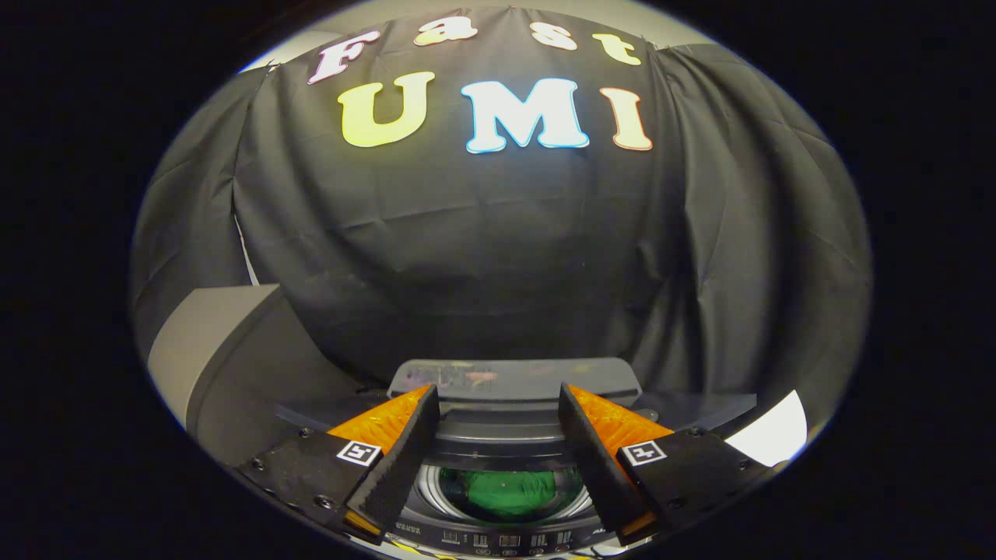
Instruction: Put the clothes into the washing machine and then close the washing machine lid.
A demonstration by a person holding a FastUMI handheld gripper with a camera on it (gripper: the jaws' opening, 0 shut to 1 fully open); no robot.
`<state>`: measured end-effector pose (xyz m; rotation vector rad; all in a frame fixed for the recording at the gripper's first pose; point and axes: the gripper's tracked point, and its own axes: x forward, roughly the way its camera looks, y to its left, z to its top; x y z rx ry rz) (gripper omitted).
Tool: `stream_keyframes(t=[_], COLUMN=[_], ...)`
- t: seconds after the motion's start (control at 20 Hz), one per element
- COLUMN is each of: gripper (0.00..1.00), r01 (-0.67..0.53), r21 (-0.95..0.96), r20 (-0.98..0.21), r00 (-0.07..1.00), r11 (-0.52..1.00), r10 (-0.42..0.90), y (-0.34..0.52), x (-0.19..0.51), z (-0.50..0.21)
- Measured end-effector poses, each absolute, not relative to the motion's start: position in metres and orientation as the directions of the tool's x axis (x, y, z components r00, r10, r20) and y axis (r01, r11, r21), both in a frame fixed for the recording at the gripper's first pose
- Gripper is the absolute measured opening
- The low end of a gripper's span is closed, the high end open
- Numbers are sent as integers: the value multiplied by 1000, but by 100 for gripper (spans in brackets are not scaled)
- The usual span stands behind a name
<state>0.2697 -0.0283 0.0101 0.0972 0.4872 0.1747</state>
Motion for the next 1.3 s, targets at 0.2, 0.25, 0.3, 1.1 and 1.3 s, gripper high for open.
stream_keyframes(t=[0.2, 0.25, 0.3, 1.1, 1.3], gripper=[96, 96, 97, 96, 96], r01=[-136, -135, -134, -227, -232], r21=[155, 158, 157, 136, 25], r20=[-509, -517, -526, -228, -72], r00=[838, 833, 827, 940, 970], r11=[978, 978, 979, 964, 972], r10=[197, 198, 197, 253, 234], y=[-23, -21, -20, -16, -30], x=[235, 224, 212, 79, 32], z=[-40, -49, -57, -20, -1])
